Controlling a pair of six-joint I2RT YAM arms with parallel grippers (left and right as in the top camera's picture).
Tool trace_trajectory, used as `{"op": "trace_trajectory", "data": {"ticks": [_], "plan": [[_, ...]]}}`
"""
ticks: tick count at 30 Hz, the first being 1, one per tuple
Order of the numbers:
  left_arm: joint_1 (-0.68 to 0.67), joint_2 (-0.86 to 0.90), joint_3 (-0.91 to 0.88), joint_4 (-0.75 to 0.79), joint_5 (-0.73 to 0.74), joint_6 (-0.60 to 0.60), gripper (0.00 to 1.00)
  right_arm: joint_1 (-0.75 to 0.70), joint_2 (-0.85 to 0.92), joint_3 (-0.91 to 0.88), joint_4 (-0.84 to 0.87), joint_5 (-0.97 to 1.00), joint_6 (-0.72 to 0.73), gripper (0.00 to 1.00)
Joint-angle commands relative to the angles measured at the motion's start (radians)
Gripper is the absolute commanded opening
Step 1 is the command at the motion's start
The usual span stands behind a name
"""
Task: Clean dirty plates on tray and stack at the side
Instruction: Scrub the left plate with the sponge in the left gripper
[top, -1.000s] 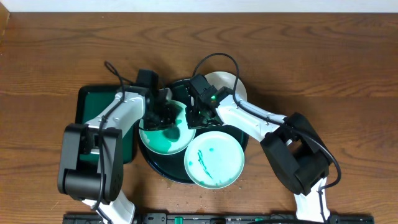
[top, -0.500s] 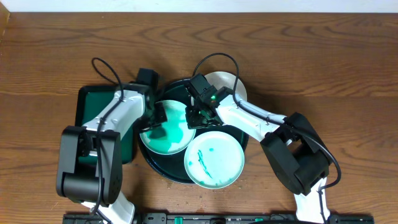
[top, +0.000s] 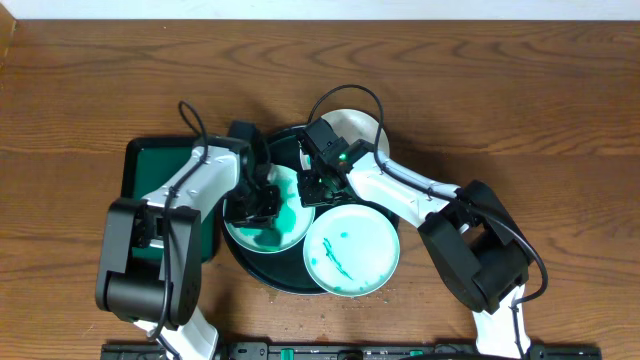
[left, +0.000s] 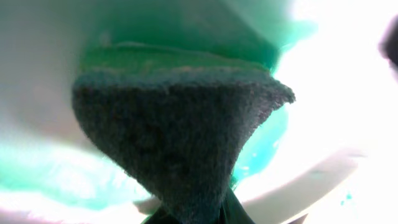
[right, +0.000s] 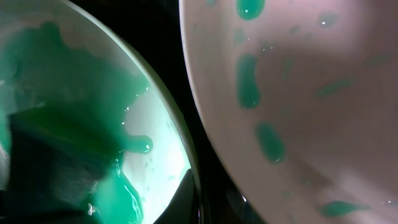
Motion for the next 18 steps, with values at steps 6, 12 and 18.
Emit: {"op": "trace_trajectory", "data": {"ticks": [6, 12, 18], "plan": [[0.002, 0.023, -0.016, 0.208, -0.113, -0.067, 0.07, 0.006, 0.037, 0.0, -0.013, -0.001, -0.009, 0.01], [0.031, 0.023, -0.016, 0.277, -0.565, -0.245, 0.07, 0.006, 0.037, 0.0, -0.013, -0.001, -0.009, 0.01], [0.03, 0.023, -0.016, 0.126, -0.658, -0.372, 0.07, 0.005, 0.037, 0.0, -0.012, -0.001, -0.009, 0.01]]}}
